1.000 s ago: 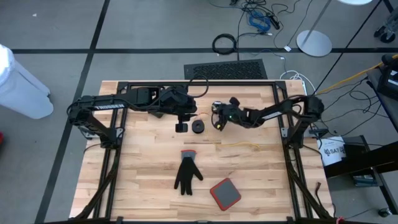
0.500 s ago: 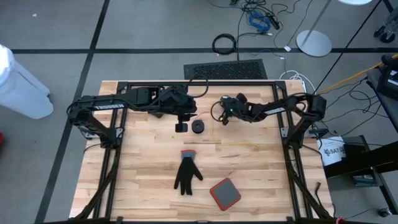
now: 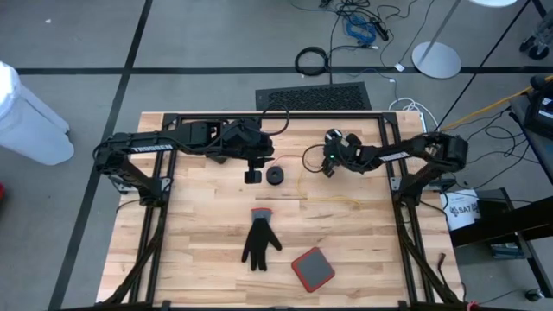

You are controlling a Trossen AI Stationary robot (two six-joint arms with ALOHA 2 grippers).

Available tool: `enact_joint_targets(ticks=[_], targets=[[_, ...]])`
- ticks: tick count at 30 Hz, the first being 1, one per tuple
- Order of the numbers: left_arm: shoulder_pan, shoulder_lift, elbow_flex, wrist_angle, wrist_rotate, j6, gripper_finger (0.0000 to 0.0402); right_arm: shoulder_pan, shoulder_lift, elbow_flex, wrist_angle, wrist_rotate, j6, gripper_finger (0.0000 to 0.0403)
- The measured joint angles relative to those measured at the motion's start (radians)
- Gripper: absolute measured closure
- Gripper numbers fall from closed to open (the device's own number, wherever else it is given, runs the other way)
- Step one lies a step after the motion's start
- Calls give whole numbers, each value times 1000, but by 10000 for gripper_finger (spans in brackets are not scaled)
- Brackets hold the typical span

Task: Coil cords
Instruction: Uncoil the yellow wire from the black spool

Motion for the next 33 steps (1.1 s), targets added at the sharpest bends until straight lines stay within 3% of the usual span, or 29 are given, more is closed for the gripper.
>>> enact_joint_targets(ticks=[7,14,33], targets=[[0,0,0,6,0,0,269,-9,-166,-91,-8,1,35,403],[0,0,0,8,0,0,269,-20,-282,-143,-149,26,93,403],[0,0,0,8,0,0,269,11,-447,-187,-304,18,194,403]])
